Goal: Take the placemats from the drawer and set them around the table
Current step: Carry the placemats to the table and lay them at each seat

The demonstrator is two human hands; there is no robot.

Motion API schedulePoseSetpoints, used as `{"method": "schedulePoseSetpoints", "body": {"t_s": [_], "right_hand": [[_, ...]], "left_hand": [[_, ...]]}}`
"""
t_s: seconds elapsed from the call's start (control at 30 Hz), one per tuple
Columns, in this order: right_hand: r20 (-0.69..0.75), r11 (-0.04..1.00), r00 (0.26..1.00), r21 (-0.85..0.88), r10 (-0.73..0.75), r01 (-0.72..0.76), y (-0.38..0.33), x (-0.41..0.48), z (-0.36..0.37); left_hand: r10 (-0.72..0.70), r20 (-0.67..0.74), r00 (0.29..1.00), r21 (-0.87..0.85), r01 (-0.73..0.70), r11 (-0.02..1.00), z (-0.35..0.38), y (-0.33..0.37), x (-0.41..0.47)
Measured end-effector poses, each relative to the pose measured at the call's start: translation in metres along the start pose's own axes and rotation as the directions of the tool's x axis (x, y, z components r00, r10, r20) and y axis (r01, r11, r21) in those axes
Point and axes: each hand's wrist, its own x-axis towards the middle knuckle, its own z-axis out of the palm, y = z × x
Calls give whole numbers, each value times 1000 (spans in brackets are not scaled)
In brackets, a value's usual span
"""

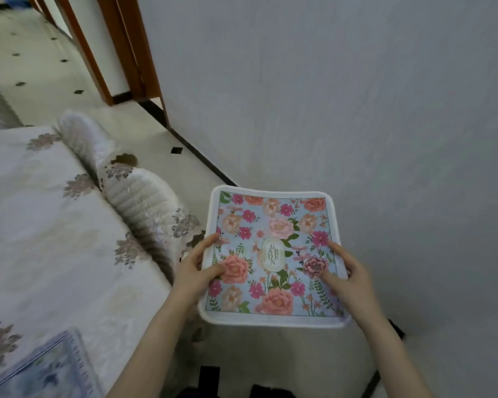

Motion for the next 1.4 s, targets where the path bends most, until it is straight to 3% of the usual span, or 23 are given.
{"method": "schedulePoseSetpoints", "body": {"t_s": [0.2,0.47,0.83,1.1,1.4], "right_hand": [[59,999,998,29,-29,27,-28,89,-20],[131,1000,991,16,7,-9,-40,224,10],[248,994,964,-24,-94,103,-156,447,81],[451,996,892,-56,-36,68,-176,608,151],[651,979,756,-101,-68,176,-252,795,267]], "left_hand": [[33,-54,998,11,-33,999,40,33,66],[-73,-133,988,-59,66,996,48,43,186],[12,-250,968,-137,-48,989,19,143,378],[-69,-427,902,-195,-18,981,-4,157,489],[-31,-644,764,-197,-127,972,-41,234,621]]}}
